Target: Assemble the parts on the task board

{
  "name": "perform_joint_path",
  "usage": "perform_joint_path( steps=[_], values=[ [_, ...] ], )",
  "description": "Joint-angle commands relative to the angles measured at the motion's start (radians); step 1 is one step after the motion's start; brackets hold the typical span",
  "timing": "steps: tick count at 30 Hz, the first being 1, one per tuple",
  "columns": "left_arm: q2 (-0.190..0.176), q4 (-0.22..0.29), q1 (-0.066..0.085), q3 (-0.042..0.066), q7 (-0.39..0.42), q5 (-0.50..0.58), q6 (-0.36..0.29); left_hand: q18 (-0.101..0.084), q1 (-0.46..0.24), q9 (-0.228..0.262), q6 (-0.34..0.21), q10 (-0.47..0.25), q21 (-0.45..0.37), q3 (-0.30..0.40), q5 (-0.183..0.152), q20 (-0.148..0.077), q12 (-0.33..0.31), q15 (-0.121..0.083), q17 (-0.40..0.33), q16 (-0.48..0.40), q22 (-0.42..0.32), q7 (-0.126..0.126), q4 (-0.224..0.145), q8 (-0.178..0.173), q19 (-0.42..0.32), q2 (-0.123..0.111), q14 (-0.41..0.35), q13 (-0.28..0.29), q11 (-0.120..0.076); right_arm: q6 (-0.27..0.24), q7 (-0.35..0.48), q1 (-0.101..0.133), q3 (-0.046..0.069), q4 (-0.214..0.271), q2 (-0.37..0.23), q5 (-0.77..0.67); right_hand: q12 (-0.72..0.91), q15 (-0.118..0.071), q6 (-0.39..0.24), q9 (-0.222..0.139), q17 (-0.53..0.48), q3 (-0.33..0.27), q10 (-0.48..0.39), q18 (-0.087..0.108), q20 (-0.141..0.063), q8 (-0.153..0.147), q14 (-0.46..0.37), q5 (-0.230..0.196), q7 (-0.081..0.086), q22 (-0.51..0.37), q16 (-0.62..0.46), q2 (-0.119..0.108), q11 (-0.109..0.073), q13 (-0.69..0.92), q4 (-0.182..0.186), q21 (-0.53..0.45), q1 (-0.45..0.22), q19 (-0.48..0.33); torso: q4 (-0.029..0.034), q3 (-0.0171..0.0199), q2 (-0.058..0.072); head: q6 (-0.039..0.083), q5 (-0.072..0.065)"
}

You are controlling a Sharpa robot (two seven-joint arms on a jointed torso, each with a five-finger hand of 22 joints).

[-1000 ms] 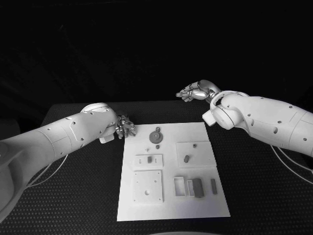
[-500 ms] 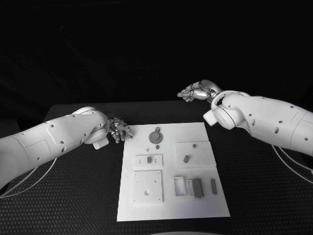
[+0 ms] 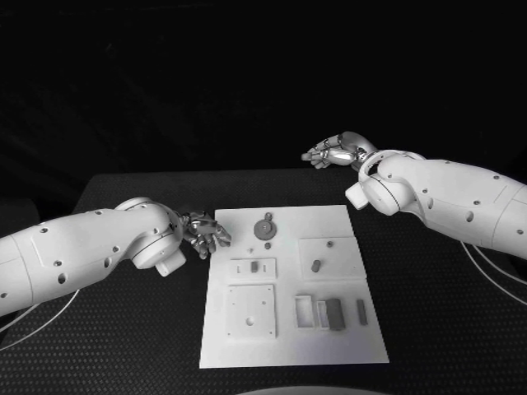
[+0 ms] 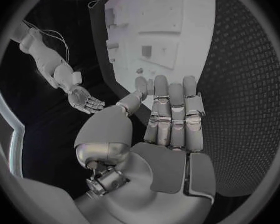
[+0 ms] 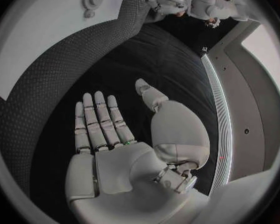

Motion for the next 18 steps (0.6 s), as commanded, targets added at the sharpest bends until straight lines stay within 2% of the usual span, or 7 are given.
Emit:
perform_joint_path(
  steps=[1,2,5,9,18],
  values=[
    [-0.007,0.037,-0.001,-0.018,-0.052,-0.043,-0.113,-0.002,0.008,0.016,0.021,0.024,0.007,-0.004,0.000,0.001,0.005,0.000,0.002,0.008,0.002,-0.012,-0.001,0.027,0.010,0.000,0.011,0.002,-0.015,0.015,0.007,-0.001,0.000,0.001,-0.002,0.001,-0.005,0.005,-0.004,-0.001,-0.002,-0.002,0.007,-0.013,-0.001,0.006,0.000,0.000,0.041,0.001,-0.004,-0.007,-0.002,0.002,0.006,-0.004,0.001,0.004,0.0033,0.0001,-0.003,-0.008,-0.002],
    [-0.008,0.047,-0.001,-0.030,-0.057,-0.061,-0.125,-0.002,0.008,0.016,0.021,0.025,0.008,-0.004,0.000,0.000,0.005,0.000,0.002,0.008,0.003,-0.012,-0.001,0.027,0.012,-0.001,0.012,0.002,-0.016,0.014,0.007,-0.001,0.000,0.001,-0.002,0.001,-0.006,0.005,-0.004,-0.001,-0.002,-0.002,0.007,-0.013,-0.001,0.006,0.000,0.000,0.041,0.001,-0.004,-0.007,-0.002,0.002,0.006,-0.004,0.001,0.004,0.0029,0.0000,-0.002,-0.008,-0.002],
    [-0.004,0.064,-0.001,-0.052,-0.074,-0.095,-0.143,-0.001,0.008,0.015,0.027,0.033,0.011,-0.004,-0.001,-0.002,0.007,-0.003,0.005,0.012,0.007,-0.015,0.001,0.030,0.018,-0.004,0.018,0.006,-0.018,0.015,0.007,-0.001,0.000,0.002,-0.001,0.001,-0.006,0.005,-0.005,-0.001,-0.002,-0.002,0.007,-0.013,-0.001,0.006,0.000,0.000,0.041,0.001,-0.004,-0.007,-0.002,0.002,0.006,-0.004,0.001,0.004,0.0027,0.0010,-0.002,-0.014,-0.002],
    [0.008,0.067,-0.006,-0.052,-0.084,-0.118,-0.144,-0.001,0.006,0.015,0.029,0.036,0.012,-0.005,-0.003,-0.003,0.008,-0.004,0.006,0.013,0.009,-0.016,0.002,0.031,0.021,-0.004,0.021,0.007,-0.019,0.015,0.006,-0.001,0.000,0.002,0.000,0.001,-0.007,0.005,-0.005,-0.001,-0.002,-0.002,0.007,-0.013,-0.001,0.006,0.000,0.000,0.040,0.002,-0.004,-0.006,-0.002,0.002,0.006,-0.004,0.001,0.004,0.0014,0.0011,0.000,-0.018,-0.003],
    [0.040,0.050,-0.033,-0.052,-0.075,-0.126,-0.159,0.001,0.002,0.016,0.037,0.043,0.014,-0.008,-0.004,-0.005,0.011,-0.005,0.010,0.017,0.013,-0.019,0.004,0.036,0.026,-0.005,0.027,0.012,-0.023,0.016,0.006,-0.001,0.000,0.003,0.000,0.002,-0.008,0.005,-0.005,-0.001,-0.003,-0.002,0.008,-0.013,-0.001,0.006,0.000,0.000,0.040,0.002,-0.005,-0.006,-0.003,0.002,0.006,-0.005,0.001,0.004,0.0016,0.0009,0.001,-0.026,-0.003]
  ],
)
